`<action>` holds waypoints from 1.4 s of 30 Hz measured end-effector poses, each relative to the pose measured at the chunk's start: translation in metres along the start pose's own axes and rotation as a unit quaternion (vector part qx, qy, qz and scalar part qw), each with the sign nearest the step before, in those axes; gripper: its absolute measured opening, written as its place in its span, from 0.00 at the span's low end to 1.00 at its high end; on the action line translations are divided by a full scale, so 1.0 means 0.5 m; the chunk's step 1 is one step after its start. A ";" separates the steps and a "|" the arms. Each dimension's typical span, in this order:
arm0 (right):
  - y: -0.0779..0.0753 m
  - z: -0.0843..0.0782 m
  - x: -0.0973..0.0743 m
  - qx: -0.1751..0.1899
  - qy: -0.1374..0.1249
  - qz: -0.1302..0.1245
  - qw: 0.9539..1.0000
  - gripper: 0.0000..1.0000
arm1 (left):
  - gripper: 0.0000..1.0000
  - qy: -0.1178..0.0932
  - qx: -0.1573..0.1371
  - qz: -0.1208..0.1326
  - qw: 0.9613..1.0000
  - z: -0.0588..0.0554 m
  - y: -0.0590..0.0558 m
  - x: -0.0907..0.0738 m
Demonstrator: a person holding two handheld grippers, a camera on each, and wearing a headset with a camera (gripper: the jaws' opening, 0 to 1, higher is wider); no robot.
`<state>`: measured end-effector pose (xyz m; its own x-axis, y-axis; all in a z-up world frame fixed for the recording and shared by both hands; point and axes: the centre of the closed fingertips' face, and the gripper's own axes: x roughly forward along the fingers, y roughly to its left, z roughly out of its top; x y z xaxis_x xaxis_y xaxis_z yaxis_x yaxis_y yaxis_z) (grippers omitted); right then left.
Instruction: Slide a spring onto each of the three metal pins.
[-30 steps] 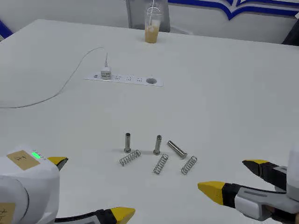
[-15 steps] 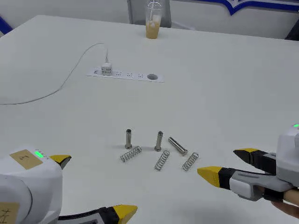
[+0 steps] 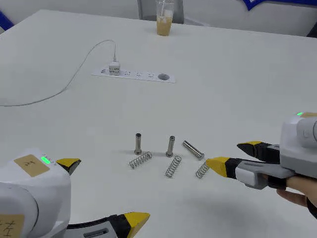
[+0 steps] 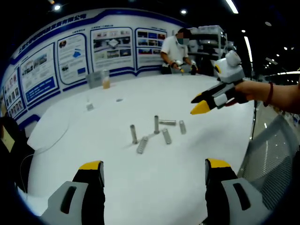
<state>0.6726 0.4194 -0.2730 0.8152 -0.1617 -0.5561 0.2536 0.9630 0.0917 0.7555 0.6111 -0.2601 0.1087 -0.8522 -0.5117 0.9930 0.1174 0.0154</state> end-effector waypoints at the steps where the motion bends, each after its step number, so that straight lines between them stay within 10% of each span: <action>1: 0.000 0.001 0.004 -0.001 0.002 0.003 1.000 0.53 | 0.91 0.000 0.000 -0.001 1.000 0.000 0.000 0.000; 42: -0.006 -0.009 0.207 -0.028 0.045 0.032 0.998 0.28 | 0.87 0.002 0.008 -0.004 1.000 -0.010 -0.003 0.014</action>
<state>0.7539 0.4007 -0.3346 0.7777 -0.0822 -0.6232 0.1707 0.9818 0.0836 0.7548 0.6076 -0.2677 0.1009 -0.8506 -0.5161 0.9944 0.1024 0.0256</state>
